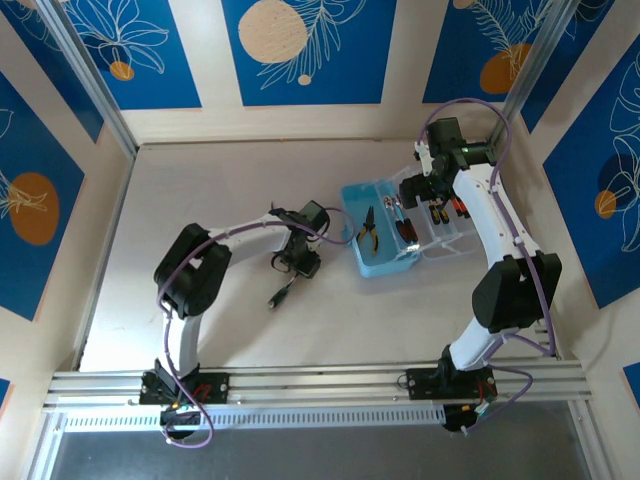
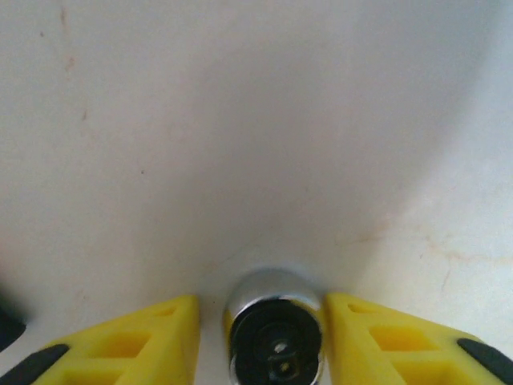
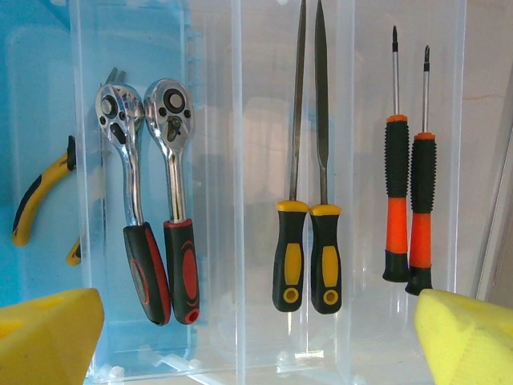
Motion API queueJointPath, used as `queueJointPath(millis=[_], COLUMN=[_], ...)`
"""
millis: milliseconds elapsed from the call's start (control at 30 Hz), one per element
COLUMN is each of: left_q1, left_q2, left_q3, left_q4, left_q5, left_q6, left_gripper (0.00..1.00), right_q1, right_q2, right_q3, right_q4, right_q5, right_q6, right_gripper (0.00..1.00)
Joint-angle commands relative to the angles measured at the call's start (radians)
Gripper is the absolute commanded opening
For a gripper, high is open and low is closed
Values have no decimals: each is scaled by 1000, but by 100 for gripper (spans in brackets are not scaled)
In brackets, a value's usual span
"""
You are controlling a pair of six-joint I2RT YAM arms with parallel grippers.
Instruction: Pack the tool kit
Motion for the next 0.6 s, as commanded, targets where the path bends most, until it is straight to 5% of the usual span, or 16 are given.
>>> queueJointPath(millis=[0,267,567], left_q1=[-9,-1,62], left_q2=[62,29,-127], left_q3=[2,3,20], left_q4=[44,17,-29], left_q5=[52,54,123], left_q6=[-5,0,6], left_gripper=[34,13,0], right_q1=[-8,-8,-8], right_q2=[-18,-29,-66], right_q3=[-17,-18,-30], right_q4=[5,6,8], right_q5=[-27,-45,-76], right_q6=[16,18,28], right_gripper=[99,99,99])
